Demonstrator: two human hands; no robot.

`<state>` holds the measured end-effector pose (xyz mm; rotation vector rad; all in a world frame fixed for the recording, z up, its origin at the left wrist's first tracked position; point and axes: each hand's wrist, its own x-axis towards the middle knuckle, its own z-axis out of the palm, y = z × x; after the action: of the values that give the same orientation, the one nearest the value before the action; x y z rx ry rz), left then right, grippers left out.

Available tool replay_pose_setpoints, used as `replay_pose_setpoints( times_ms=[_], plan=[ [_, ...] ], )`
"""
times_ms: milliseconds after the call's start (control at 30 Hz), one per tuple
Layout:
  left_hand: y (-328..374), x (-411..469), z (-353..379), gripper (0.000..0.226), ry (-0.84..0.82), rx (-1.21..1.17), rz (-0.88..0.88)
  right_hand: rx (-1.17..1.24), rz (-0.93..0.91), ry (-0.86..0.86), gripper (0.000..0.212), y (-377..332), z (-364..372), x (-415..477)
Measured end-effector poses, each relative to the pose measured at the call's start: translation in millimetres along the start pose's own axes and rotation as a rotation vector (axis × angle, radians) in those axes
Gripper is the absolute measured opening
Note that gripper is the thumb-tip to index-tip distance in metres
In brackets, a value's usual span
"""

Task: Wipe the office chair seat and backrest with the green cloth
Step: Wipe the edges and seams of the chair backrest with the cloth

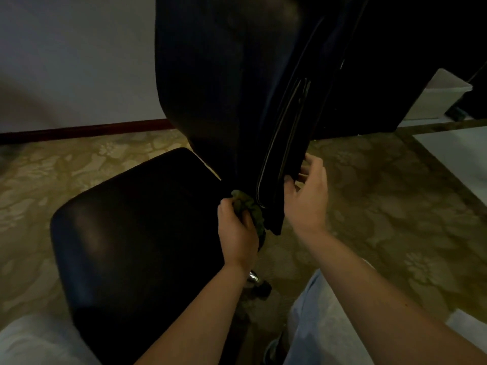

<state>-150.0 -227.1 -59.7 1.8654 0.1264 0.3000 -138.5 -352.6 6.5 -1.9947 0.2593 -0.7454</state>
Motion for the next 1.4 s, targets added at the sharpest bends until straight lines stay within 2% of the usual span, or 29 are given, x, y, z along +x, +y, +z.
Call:
replay_pose_setpoints(
  times_ms=[200,267,367,533,633,767,867,1000,1167,1400],
  plan=[
    [13,4,10,0.016,0.008,0.044,-0.018,-0.008,-0.005,0.017,0.038,1,3,-2],
    [1,9,13,0.016,-0.11,0.118,-0.052,-0.017,-0.008,0.014,0.038,0,3,-3],
    [-21,15,6,0.017,-0.384,0.369,-0.078,-0.006,0.001,-0.002,0.037,-1,1,-4],
    [-25,5,-15,0.018,-0.348,0.302,-0.073,0.025,0.026,-0.001,0.037,-3,-2,-6],
    [-20,-5,-22,0.02,-0.335,0.181,-0.118,0.047,0.036,-0.01,0.037,-4,-3,-10],
    [-8,-15,-34,0.009,-0.241,0.002,-0.197,0.117,0.079,-0.053,0.032,-5,-10,-16],
    [14,-10,-48,0.01,-0.147,-0.07,-0.144,0.138,0.055,-0.037,0.026,-12,-20,-15],
    [66,16,-71,0.015,-0.07,-0.169,-0.064,0.216,-0.097,0.003,0.047,-53,-39,7],
    [137,43,-80,0.021,0.0,-0.186,0.203,0.253,-0.17,0.053,0.045,-104,-61,43],
    [199,61,-57,0.028,-0.038,-0.031,0.584,0.287,-0.119,0.039,0.038,-107,-71,52]
  ],
)
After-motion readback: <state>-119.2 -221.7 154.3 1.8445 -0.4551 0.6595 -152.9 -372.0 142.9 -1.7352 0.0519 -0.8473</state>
